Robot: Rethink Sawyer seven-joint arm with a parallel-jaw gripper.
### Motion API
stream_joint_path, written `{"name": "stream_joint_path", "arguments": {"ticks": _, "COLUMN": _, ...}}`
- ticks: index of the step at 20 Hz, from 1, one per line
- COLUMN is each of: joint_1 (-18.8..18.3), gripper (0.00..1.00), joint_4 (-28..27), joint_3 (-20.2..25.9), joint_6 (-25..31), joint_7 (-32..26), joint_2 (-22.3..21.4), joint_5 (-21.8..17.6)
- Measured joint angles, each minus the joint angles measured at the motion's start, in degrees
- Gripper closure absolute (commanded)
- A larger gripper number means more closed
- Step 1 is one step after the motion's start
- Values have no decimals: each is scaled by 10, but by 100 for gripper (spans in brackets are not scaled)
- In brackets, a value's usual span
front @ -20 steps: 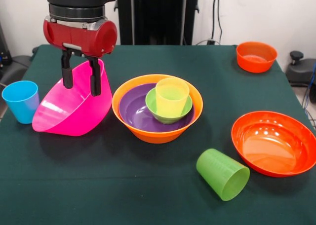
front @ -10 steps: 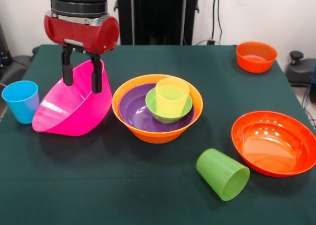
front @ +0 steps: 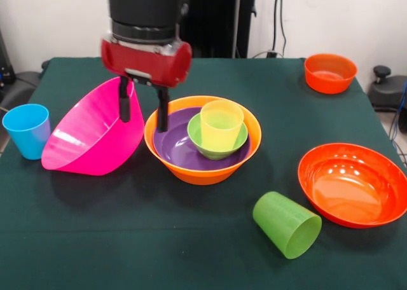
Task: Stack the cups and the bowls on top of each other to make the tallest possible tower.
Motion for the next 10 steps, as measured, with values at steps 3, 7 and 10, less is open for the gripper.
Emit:
{"name": "stream_joint_path", "arguments": {"ticks": 3, "joint_1": 9, "gripper": 0, "joint_4": 0, "joint_3": 0, "joint_6": 0, "joint_7": 0, "joint_2": 11, "joint_5": 0}}
{"name": "stream_joint_path", "arguments": {"ticks": 7, "joint_1": 7, "gripper": 0, "joint_4": 0, "joint_3": 0, "joint_6": 0, "joint_7": 0, "joint_2": 18, "joint_5": -2}}
{"name": "stream_joint_path", "arguments": {"ticks": 10, "joint_1": 0, "gripper": 0, "joint_4": 0, "joint_3": 0, "joint_6": 0, "joint_7": 0, "joint_2": 20, "joint_5": -5}}
